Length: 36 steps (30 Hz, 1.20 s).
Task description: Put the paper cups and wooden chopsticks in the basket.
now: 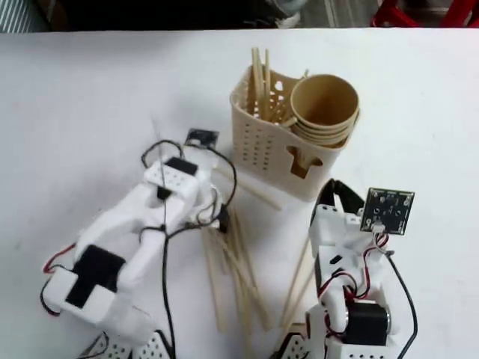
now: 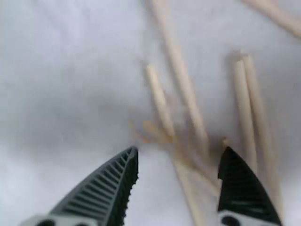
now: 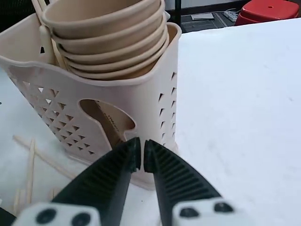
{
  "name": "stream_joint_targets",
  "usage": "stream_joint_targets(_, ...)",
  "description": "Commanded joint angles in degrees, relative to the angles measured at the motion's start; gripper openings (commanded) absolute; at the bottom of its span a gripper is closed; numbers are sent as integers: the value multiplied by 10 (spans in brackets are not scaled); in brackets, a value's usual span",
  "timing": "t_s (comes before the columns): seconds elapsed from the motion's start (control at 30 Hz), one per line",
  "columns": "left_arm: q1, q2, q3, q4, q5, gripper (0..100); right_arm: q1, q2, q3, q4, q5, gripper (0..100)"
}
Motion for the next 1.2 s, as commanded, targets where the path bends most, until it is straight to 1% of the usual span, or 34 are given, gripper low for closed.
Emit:
stream_joint_targets(0.0, -21, 16, -35, 2, 0, 205, 1, -4, -4, -13, -4, 26)
stream_joint_targets(0.17, -22, 18, -42, 8, -2, 62, 1, -4, -4, -13, -4, 26)
stream_joint_targets(0.23, -22, 17, -43, 6, -20, 23, 1, -4, -4, -13, -4, 26)
stream_joint_targets(0.3, -20, 16, -43, 7, -33, 24, 1, -4, -4, -13, -4, 26)
stream_joint_targets(0.5, -18, 15, -43, 14, -33, 24, 1, -4, -4, -13, -4, 26)
stream_joint_targets(0.7, -17, 14, -78, 71, -38, 24, 1, -4, -4, -12, -4, 26)
stream_joint_targets(0.9, -17, 14, -117, 103, -38, 24, 1, -4, -4, -12, -4, 26)
stream_joint_targets(1.17, -17, 14, -212, 157, -38, 24, 1, -4, -4, -12, -4, 26)
